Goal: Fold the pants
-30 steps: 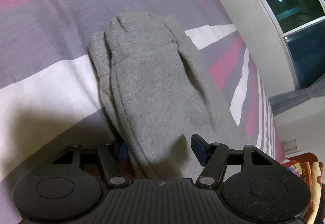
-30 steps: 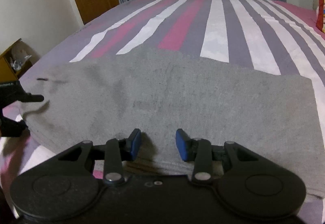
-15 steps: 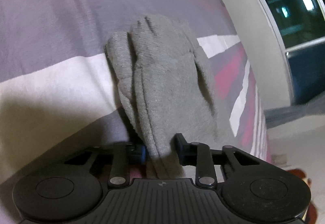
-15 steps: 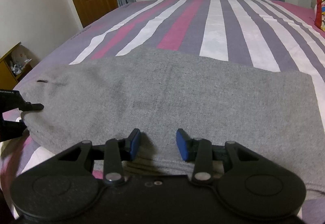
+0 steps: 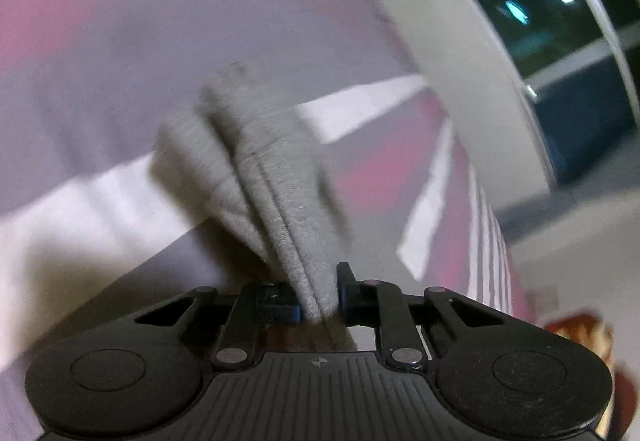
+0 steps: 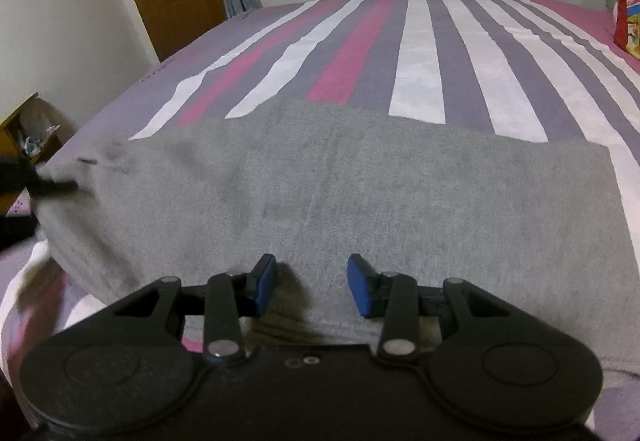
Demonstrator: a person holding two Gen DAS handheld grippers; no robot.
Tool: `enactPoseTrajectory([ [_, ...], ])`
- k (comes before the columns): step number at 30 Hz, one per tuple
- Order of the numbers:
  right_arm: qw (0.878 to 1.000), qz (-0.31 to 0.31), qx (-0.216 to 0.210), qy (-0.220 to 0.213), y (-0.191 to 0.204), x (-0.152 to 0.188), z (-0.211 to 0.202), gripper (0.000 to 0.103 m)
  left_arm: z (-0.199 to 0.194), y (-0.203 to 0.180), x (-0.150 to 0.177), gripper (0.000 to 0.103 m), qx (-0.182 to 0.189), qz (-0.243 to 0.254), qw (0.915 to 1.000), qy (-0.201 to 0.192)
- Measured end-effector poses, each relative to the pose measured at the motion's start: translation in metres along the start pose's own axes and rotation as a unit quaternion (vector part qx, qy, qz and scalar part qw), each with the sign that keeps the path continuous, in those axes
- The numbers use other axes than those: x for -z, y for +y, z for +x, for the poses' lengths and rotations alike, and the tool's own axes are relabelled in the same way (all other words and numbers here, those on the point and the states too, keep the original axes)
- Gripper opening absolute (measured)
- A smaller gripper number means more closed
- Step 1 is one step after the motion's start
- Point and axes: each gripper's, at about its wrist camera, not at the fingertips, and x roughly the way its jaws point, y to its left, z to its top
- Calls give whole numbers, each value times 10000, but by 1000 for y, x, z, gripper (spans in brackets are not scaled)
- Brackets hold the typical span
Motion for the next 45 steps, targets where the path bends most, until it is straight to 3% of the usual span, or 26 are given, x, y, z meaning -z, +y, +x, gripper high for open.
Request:
enactPoseTrajectory([
  [4,9998,-122,6,149,2,-3,4,41,-1,-60,1,17,143,1184,9929,-31],
  [7,9998,58,-152,145,-5,-4,1,41,1,-114,17,17,445,2130,9760,49],
  [11,9991,347,-249,19,-16,0,-11,40,13,-175,63,17,912,3168,9420,629],
  [16,9974,687,-190,-128,-44,2,-34,44,35,-212,146,18,965,4027,8954,1635],
  [20,9940,1055,-134,-249,-76,8,-51,48,25,-226,181,20,802,4698,8629,1677],
  [22,9917,1238,-211,-258,-88,11,-56,48,12,-237,191,20,681,5236,8359,1498],
  [23,9913,1272,-210,-260,-91,11,-57,48,6,-242,194,20,624,5354,8296,1457],
  [28,9905,1256,-343,-441,-94,6,-64,49,-5,-261,176,21,582,5260,8368,1403],
  [30,9903,1249,-325,-522,-96,3,-71,49,-2,-261,178,22,619,5392,8279,1412],
  [34,9889,1331,-216,-632,-106,0,-79,50,-1,-269,206,22,716,5757,8017,1443],
  [37,9871,1454,-174,-643,-118,5,-84,52,-2,-271,213,22,1012,5596,8040,1739],
  [39,9864,1498,-171,-653,-123,8,-86,53,-7,-273,221,22,1081,5691,7970,1709],
  [40,9864,1499,-174,-656,-123,8,-86,54,-9,-274,222,22,1079,5691,7974,1693],
  [42,9853,1563,-234,-647,-122,8,-85,57,-9,-270,218,22,1000,5525,8094,1720],
  [45,9831,1690,-426,-564,-123,7,-79,60,-8,-254,195,22,788,5081,8407,1701],
])
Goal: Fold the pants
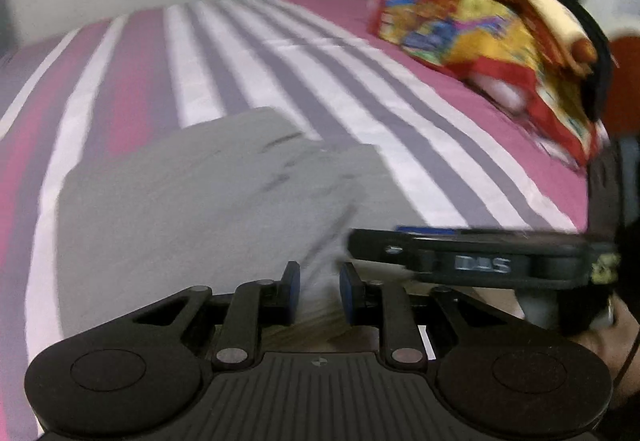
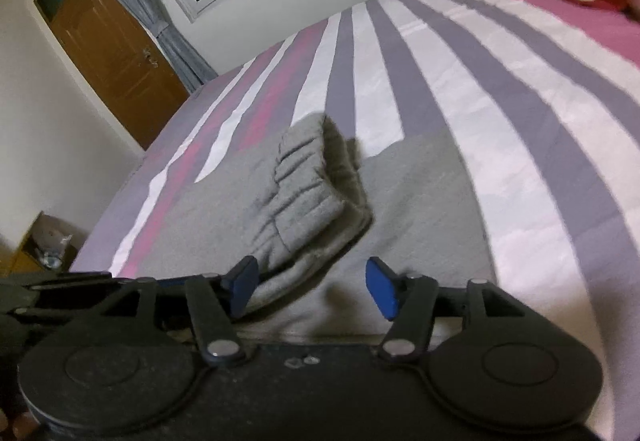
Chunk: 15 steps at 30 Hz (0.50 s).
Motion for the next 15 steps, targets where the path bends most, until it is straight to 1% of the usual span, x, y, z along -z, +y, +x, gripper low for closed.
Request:
enactPoseTrajectory([
  [3,9998,135,-138,113,2,-1,11,60,-11,38,9,22,-140,-774,9969,-57],
  [5,9993,278,-198,136,3,-4,18,63,-16,64,17,22,-325,-1229,9918,-84],
  [8,9983,474,-278,211,3,-12,35,64,-11,94,32,22,-602,-1760,9825,-7],
  [10,9971,654,-263,283,0,-16,46,64,-5,110,45,22,-587,-2144,9750,39],
  [13,9944,964,-273,332,-6,-17,59,65,3,126,65,22,-396,-2600,9648,-28],
  [15,9918,1219,-277,266,-13,-19,67,55,6,129,70,22,-340,-2710,9619,-71],
])
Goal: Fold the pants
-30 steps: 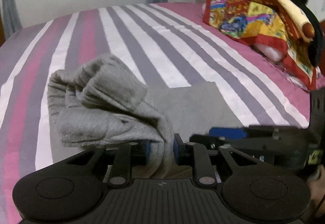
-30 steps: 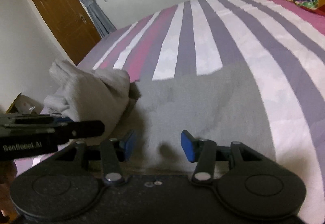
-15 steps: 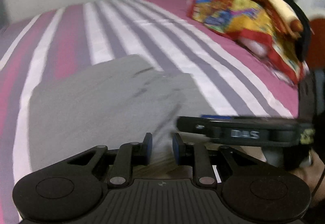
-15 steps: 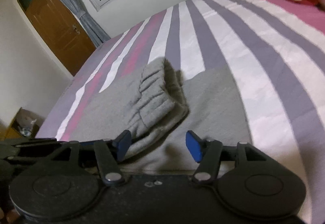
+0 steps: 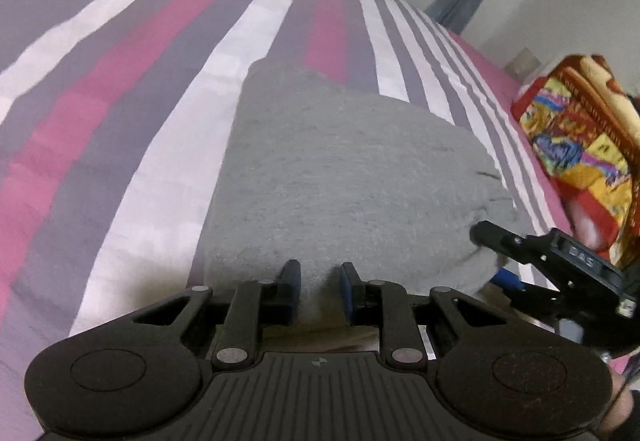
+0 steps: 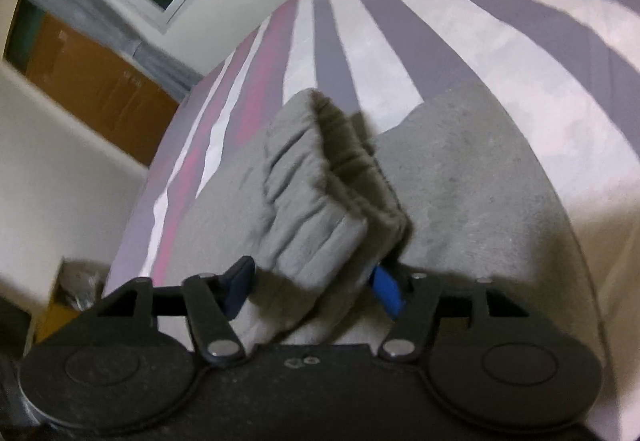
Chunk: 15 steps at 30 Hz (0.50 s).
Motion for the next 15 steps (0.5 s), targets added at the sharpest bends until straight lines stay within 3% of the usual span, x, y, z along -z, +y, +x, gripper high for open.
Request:
enactPoseTrajectory([
  [2,10000,-22,42,-73,2,0,1,47,1,1,1,22,9,-7,10000,-4],
  [4,9982,-527,110,-270,19,4,-7,42,2,0,2,22,-9,26,10000,-6],
  [10,9753,-1973,95,-993,69,19,-54,40,-11,-8,1,22,-54,91,9997,-234],
  [12,9713,-2109,81,-1094,68,19,-67,40,-16,-12,1,22,3,131,9995,-274],
  [15,9774,-1831,154,-1046,47,15,-76,40,-13,-22,5,22,81,285,9993,-208],
])
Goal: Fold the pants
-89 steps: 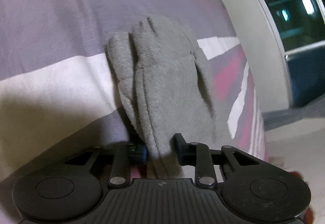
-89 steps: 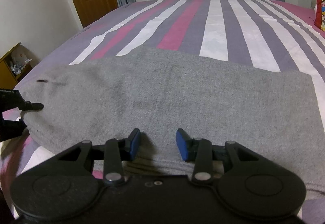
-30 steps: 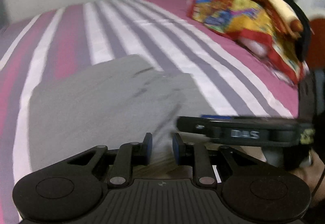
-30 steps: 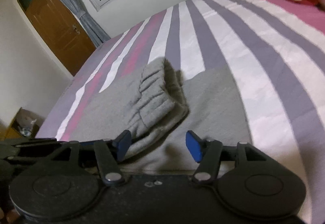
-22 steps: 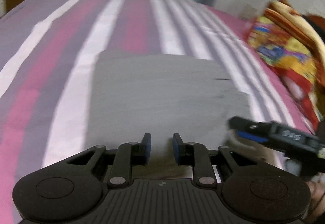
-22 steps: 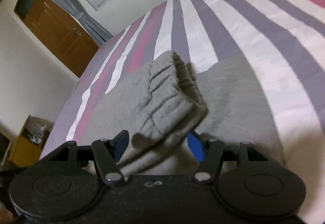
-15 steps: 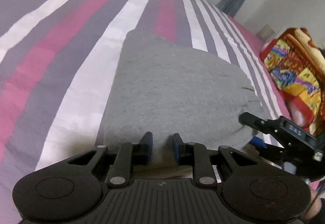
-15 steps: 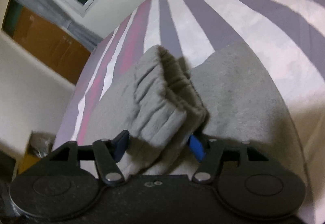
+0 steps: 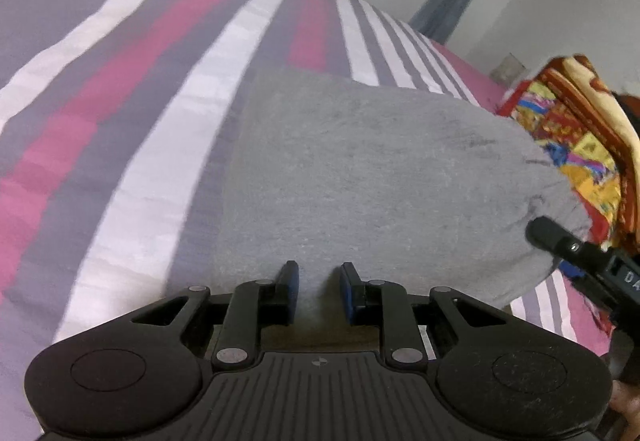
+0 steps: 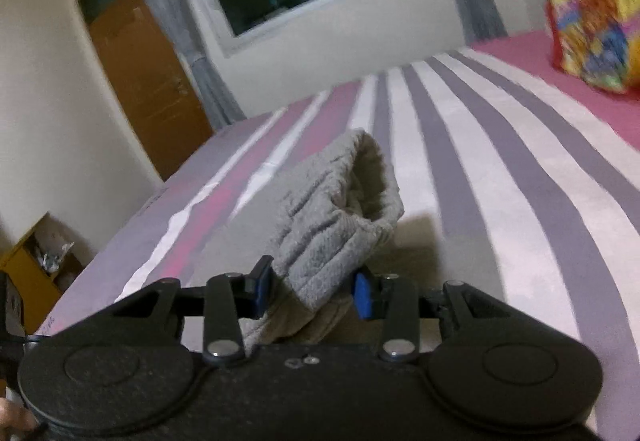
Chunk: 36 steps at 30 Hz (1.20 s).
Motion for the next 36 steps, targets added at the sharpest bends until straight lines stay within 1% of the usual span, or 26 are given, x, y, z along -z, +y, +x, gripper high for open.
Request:
enactPoseTrajectory([
  [4,9979,549,299,187,-36,19,-5,40,8,-17,6,22,21,253,9996,119],
  [6,9957,800,358,288,-50,29,0,40,10,-22,8,22,-33,353,9993,128],
  [8,9930,970,507,444,-61,40,7,40,12,-25,9,22,-48,380,9991,172],
  [9,9899,1243,497,464,-68,45,8,40,11,-25,8,22,-40,360,9992,194],
  [10,9875,1453,459,395,-71,47,3,40,8,-26,7,22,-3,327,9992,218],
  [11,9876,1482,435,267,-68,46,-5,40,5,-28,6,23,40,303,9993,222],
  [13,9929,1076,496,89,-55,39,-13,40,5,-30,7,23,70,374,9990,219],
  [14,9934,956,609,163,-53,38,-9,42,8,-31,8,23,45,421,9988,250],
  [15,9918,991,694,404,-57,39,0,43,12,-32,9,23,-30,452,9986,270],
  [16,9891,1080,739,682,-64,41,9,43,16,-33,10,23,-63,481,9984,277],
  [17,9881,1160,719,717,-68,42,11,46,18,-33,11,23,-64,508,9983,286],
  [18,9883,1180,710,654,-68,41,8,48,17,-34,10,23,-69,526,9982,287],
  [20,9899,1096,771,469,-62,35,-3,56,15,-32,9,23,0,514,9982,321],
  [23,9924,841,895,29,-56,19,-22,59,10,-27,5,23,88,370,9986,362],
  [24,9940,700,833,-44,-54,12,-27,57,10,-27,4,23,86,352,9987,366],
  [26,9970,325,702,-48,-43,-1,-29,42,9,-30,1,24,40,393,9986,355],
  [27,9978,132,652,-7,-36,-4,-24,39,9,-31,-1,24,59,417,9984,373],
  [29,9982,-182,548,185,-23,-10,-7,38,9,-37,-6,24,142,450,9982,361],
  [31,9968,-479,585,268,-11,-9,6,37,11,-44,-10,24,127,588,9977,307],
  [33,9943,-724,711,341,-8,-7,16,37,18,-46,-12,25,52,645,9972,375],
  [34,9924,-811,814,433,-8,-4,19,36,24,-45,-10,25,-5,649,9967,486],
  [35,9902,-880,918,586,-12,2,22,35,30,-43,-8,25,-45,645,9962,588],
  [36,9872,-962,1030,744,-15,10,26,35,32,-40,-3,25,-25,655,9962,566],
])
